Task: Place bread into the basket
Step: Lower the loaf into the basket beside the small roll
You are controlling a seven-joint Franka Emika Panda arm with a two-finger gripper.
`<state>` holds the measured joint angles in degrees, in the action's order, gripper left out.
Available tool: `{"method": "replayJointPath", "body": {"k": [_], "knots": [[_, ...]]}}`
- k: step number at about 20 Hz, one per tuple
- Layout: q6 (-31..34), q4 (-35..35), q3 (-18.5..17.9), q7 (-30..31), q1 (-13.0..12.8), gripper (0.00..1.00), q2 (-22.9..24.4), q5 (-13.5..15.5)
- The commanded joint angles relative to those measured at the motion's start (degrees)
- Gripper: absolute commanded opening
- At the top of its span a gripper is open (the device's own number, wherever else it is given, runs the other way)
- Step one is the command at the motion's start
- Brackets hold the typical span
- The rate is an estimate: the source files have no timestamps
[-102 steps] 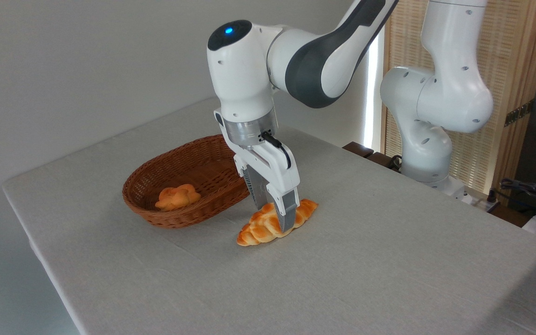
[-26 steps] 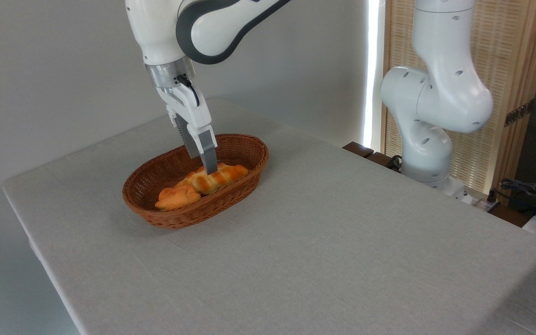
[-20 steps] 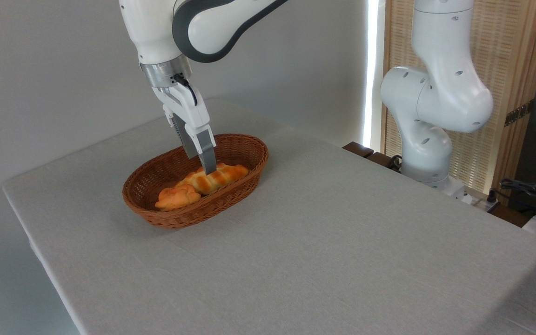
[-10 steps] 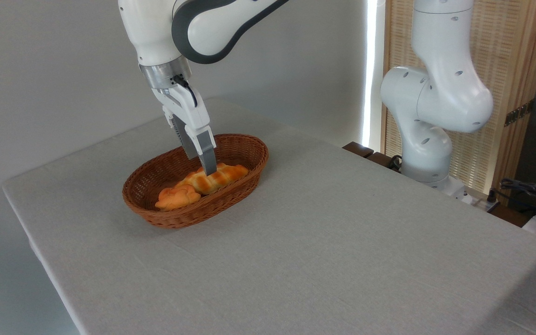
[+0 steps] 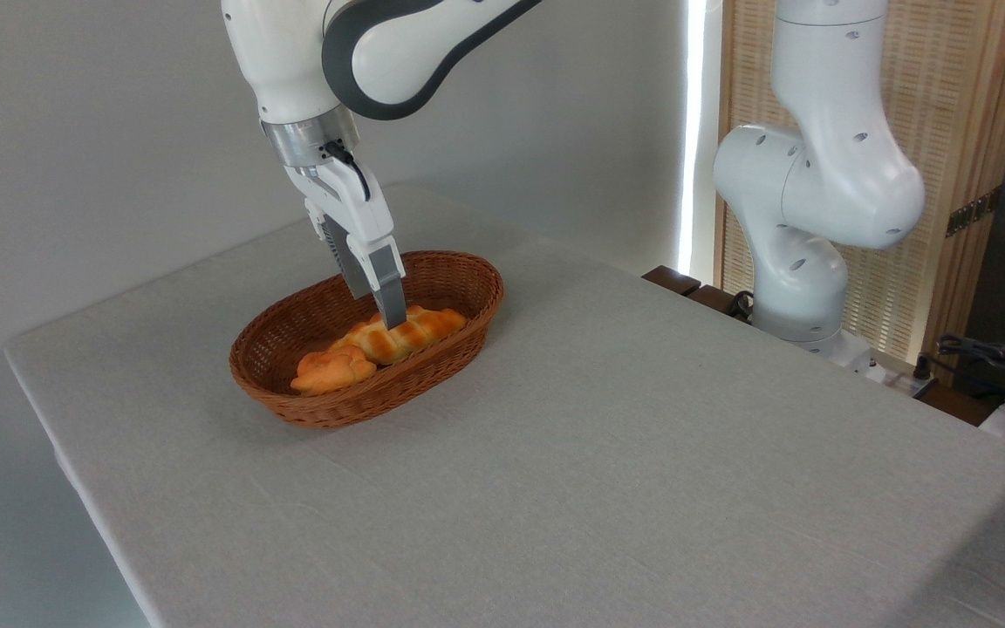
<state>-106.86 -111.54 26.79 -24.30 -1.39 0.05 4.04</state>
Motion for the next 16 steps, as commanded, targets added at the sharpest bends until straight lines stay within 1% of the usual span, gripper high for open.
{"method": "replayJointPath", "body": {"k": [1,16], "knots": [[1.4,1.3,-0.6,-0.7,-0.2,1.0,-0.7,0.9],[1.4,2.0,-0.6,-0.7,-0.2,1.0,-0.7,0.8]]}}
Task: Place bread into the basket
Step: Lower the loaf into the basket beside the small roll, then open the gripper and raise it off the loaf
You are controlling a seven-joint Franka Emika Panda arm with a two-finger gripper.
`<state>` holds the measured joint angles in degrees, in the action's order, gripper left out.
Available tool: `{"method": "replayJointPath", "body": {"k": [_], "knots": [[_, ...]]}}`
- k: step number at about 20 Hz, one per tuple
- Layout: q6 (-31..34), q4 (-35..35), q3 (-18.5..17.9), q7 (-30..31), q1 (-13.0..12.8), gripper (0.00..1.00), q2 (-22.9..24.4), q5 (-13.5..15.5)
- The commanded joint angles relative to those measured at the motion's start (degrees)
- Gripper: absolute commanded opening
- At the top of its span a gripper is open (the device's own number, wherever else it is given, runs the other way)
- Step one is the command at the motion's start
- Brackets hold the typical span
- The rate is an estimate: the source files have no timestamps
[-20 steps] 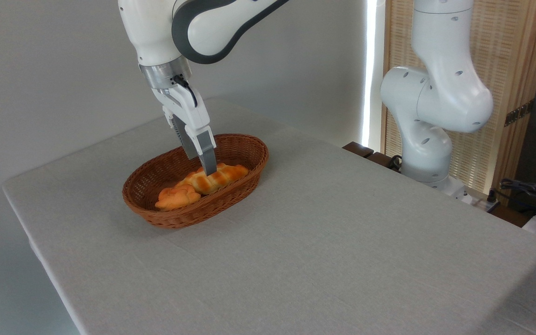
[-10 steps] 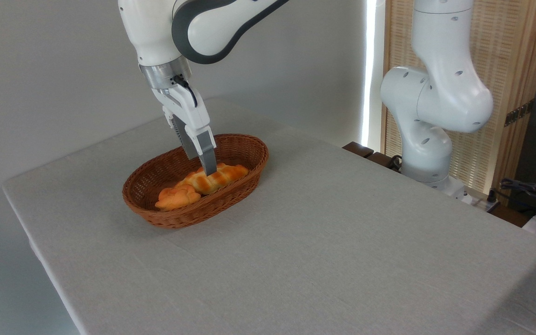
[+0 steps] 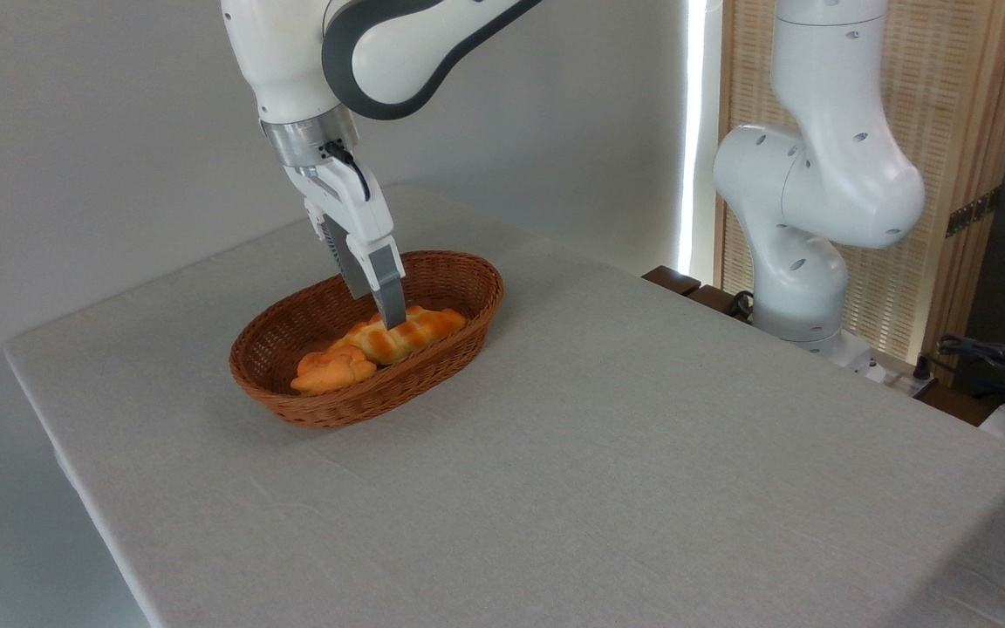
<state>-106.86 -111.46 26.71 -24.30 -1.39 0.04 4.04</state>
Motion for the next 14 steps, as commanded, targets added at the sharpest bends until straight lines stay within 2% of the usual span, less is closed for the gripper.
{"method": "replayJointPath", "body": {"k": [1,3,6,10,14], "knots": [[1.4,2.4,-0.5,-0.7,-0.2,1.0,-0.7,0.7],[1.4,3.5,-0.7,-0.7,-0.2,1.0,-0.7,0.7],[1.5,6.4,-3.8,-0.5,-0.1,1.0,-0.7,0.8],[5.9,11.3,-7.5,-1.5,-0.1,1.0,-0.6,0.4],[10.5,14.8,-10.7,-8.6,-0.1,1.0,-0.4,0.4]]}}
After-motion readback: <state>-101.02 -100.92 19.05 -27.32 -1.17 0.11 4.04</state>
